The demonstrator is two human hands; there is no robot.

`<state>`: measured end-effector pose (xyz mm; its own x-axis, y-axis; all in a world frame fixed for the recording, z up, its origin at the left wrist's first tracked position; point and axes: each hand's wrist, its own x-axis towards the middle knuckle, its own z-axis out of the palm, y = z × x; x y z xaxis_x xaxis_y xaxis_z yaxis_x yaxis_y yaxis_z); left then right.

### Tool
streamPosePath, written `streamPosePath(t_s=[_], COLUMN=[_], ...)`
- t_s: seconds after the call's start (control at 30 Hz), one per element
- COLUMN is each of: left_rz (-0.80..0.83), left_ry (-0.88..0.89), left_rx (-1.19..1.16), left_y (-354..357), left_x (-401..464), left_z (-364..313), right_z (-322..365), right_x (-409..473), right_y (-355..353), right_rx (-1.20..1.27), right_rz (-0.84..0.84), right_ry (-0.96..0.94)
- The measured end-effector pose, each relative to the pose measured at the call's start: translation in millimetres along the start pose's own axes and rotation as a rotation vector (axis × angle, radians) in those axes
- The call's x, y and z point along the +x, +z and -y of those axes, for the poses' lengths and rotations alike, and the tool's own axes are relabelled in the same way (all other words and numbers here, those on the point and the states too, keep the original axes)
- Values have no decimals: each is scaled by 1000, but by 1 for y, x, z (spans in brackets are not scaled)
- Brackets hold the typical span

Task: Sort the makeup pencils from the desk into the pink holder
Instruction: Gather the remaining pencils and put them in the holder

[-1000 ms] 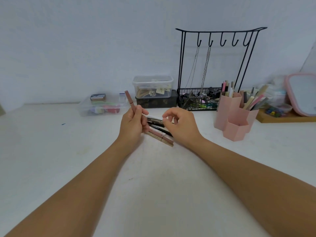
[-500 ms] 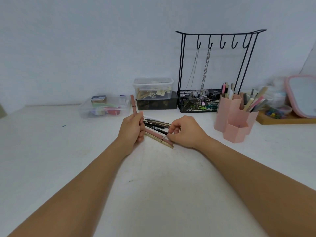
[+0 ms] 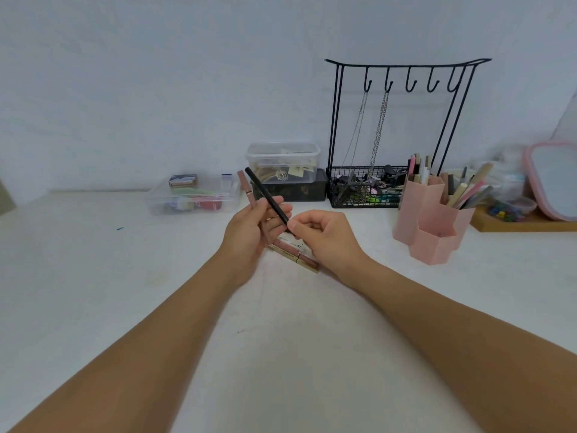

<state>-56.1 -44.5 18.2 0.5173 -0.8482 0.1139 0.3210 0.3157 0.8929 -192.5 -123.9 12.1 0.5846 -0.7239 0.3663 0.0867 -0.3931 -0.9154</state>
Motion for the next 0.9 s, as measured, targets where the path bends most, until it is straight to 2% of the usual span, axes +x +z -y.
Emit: streamPosePath(t_s=[0.13, 0.3, 0.47, 0.67, 0.9], left_rz=[50, 32, -68, -139, -179], left_ry=[-4, -3, 57, 1, -85], left_rx=[-17, 63, 115, 179, 211], left_y=[4, 4, 0, -13, -12], left_x=[-4, -5, -2, 4, 4], left_z=[1, 1, -4, -6, -7], right_z=[1, -1, -7, -3, 6], right_x=[-4, -4, 5, 12, 16], right_y=[7, 8, -3, -30, -38], right_rx=[-29, -174, -130, -274, -480], right_rz=[52, 71, -12, 183, 362], right_ry=[-73, -123, -20, 178, 182])
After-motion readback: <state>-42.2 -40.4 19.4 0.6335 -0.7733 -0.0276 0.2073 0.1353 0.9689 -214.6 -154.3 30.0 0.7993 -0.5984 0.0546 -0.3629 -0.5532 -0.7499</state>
